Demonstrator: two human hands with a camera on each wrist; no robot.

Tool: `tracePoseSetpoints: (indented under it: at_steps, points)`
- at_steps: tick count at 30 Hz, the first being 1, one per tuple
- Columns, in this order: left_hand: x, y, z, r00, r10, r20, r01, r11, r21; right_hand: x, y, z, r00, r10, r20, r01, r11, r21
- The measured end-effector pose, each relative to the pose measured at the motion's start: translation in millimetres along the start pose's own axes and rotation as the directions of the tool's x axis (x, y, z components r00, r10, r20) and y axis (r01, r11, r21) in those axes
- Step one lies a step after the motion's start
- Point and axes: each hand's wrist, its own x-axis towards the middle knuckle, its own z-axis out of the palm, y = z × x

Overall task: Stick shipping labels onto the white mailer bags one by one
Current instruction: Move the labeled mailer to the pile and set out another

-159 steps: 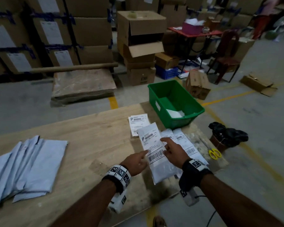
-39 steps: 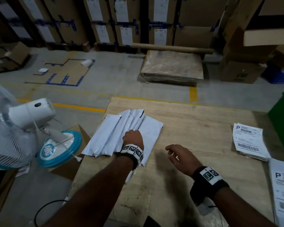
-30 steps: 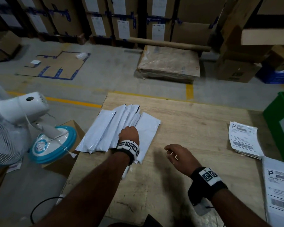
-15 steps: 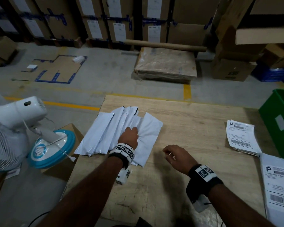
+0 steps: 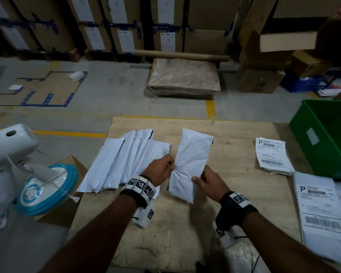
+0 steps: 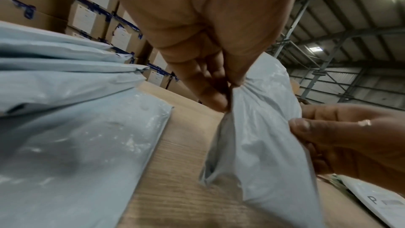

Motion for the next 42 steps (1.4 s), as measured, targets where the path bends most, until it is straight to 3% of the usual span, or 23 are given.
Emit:
tracePoseSetpoints:
  at_steps: [3,5,9,14,23,28,33,37,42]
  points:
    - [3.5,4.4,9.6,1.000,-0.018,0.012,0.018,1.000,-0.015,-3.4,3.9,-7.4,1.000,-0.013,-0.003,0.013,0.999,0.034]
    - [5.9,7.7,14.1,0.998,-0.031,0.056,0.036,0.995,-0.094,-8.6,4.8,-12.5,0.997,-0.032,0.064,0.028,0.998,0.065]
    - [11.0,20.0,24.8,0.990,0.069,0.124,-0.045,0.981,-0.188,-21.5,14.6,-15.8,0.987,-0.031,0.160,0.011,0.992,0.122]
    - [24.4,34.2,51.3,1.000,-0.006,0.029,0.010,0.988,-0.153,-37.8,31.5,-22.7,0.992,0.120,0.048,-0.126,0.979,0.159]
    - [39.4,51.9,111.8,0.977,-0.015,0.212,0.053,0.984,-0.173,-67.8,83.1,-53.9,0.977,0.204,-0.056,-0.189,0.961,0.203]
    - [29.3,60.8,132.6,0.902,-0.009,0.431,0.016,1.000,-0.013,-69.7,111.8,-71.6,0.970,0.224,-0.090,-0.210,0.967,0.144]
    - [22.2,71.4,146.4,0.889,-0.114,0.444,0.084,0.993,0.087,-62.5,126.5,-84.5,0.966,0.251,-0.059,-0.244,0.964,0.103]
    - [24.0,79.1,157.2,0.883,-0.182,0.434,0.027,0.941,0.338,-58.8,131.5,-93.0,0.972,0.232,-0.021,-0.229,0.968,0.104]
    - [22.9,88.7,171.2,0.855,-0.244,0.458,0.083,0.936,0.343,-57.8,132.2,-101.7,0.973,0.228,0.029,-0.230,0.969,0.088]
